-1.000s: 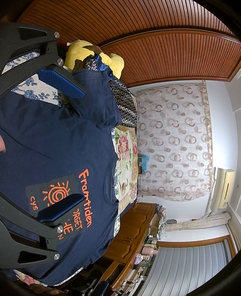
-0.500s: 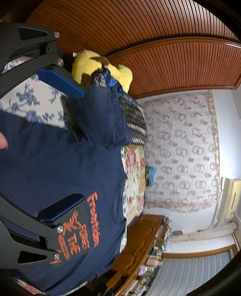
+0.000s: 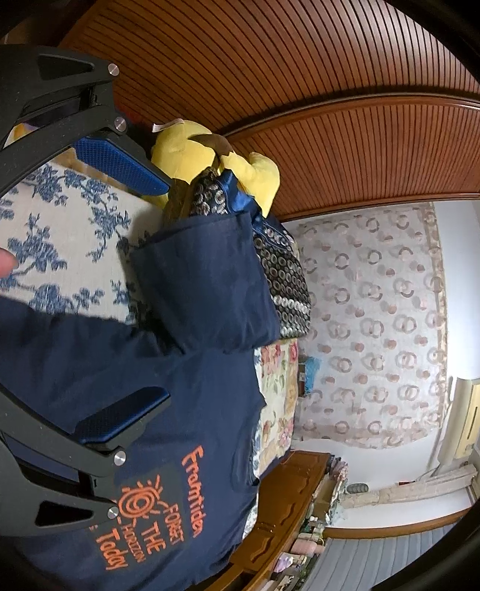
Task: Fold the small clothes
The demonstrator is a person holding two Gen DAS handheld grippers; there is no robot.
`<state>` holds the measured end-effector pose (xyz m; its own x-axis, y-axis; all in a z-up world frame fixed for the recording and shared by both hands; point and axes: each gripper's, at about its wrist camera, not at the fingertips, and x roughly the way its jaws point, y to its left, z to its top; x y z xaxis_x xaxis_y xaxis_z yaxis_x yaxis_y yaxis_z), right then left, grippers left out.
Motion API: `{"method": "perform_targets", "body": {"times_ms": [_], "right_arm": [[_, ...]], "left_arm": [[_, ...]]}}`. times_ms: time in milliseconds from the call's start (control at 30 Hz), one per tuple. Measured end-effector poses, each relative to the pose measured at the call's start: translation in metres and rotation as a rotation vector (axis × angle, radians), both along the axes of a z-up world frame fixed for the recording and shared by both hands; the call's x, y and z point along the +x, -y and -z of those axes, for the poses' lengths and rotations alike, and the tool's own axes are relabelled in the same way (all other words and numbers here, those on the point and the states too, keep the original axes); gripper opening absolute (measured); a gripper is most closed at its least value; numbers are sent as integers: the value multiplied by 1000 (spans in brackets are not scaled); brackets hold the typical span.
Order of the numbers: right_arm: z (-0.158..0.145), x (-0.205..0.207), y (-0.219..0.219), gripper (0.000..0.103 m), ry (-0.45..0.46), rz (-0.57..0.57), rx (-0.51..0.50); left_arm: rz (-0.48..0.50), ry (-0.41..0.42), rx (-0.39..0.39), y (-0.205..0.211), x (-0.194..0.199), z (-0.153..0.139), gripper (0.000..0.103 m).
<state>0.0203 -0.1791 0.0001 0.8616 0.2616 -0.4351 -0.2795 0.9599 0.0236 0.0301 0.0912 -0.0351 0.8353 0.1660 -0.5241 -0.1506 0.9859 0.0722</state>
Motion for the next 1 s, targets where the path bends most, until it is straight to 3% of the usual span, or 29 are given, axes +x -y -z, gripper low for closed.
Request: {"method": "perform_targets", "body": {"times_ms": [400, 633, 1000], "right_arm": [[6, 33, 1, 103, -67, -82, -13], [5, 57, 0, 103, -125, -114, -20], [-5, 86, -5, 102, -138, -175, -18]], "left_arm": [[51, -76, -14, -28, 22, 13, 103], [106, -61, -40, -38, 34, 5, 103], [157, -105, -82, -51, 64, -2, 88]]}}
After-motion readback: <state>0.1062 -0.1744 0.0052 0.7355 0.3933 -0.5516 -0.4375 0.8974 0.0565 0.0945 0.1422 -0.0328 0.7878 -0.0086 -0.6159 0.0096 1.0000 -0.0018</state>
